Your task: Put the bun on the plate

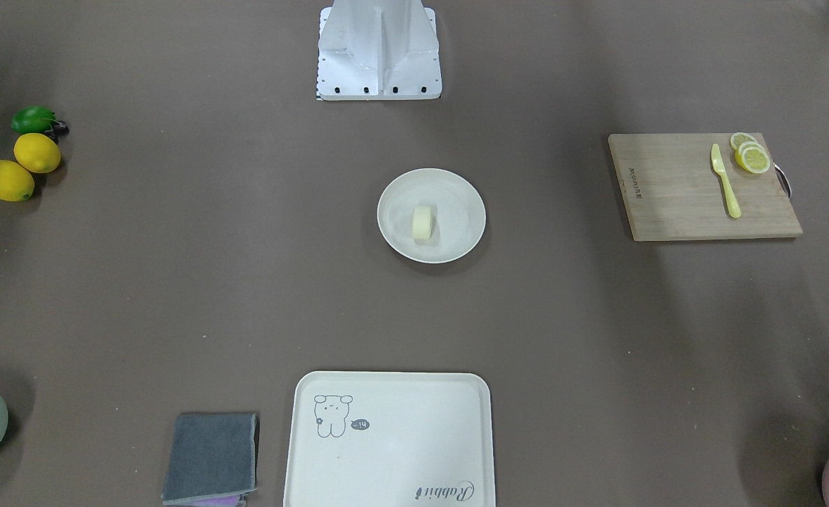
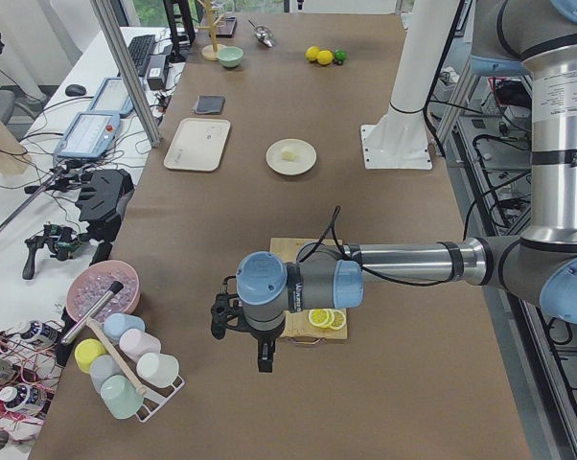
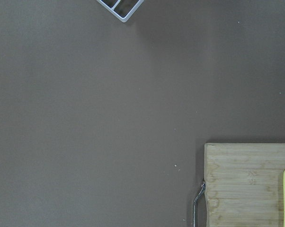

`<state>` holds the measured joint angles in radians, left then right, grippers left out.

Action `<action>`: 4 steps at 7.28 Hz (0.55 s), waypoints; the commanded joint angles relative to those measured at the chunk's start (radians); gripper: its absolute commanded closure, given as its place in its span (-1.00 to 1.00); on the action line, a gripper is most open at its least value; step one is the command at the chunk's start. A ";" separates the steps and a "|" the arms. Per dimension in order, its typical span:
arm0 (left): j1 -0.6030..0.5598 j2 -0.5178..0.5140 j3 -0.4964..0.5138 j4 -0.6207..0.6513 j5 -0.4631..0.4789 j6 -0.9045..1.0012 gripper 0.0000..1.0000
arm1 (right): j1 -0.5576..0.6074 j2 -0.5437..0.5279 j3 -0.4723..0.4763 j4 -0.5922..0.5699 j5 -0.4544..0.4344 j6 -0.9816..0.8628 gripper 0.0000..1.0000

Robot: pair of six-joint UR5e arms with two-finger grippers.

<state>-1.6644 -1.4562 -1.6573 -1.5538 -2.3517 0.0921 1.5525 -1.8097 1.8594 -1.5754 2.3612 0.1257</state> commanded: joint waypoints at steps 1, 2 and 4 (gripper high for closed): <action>0.000 0.002 -0.002 0.000 0.000 0.000 -0.96 | -0.003 0.001 0.001 -0.002 0.001 -0.001 -1.00; 0.000 0.002 -0.002 0.000 -0.001 0.001 -0.96 | -0.008 0.001 -0.002 -0.003 0.003 0.000 -1.00; 0.000 0.002 -0.002 0.000 -0.003 0.001 -0.96 | -0.017 -0.007 -0.003 -0.005 0.003 0.000 -1.00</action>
<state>-1.6644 -1.4543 -1.6597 -1.5539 -2.3539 0.0934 1.5399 -1.8124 1.8571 -1.5792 2.3636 0.1256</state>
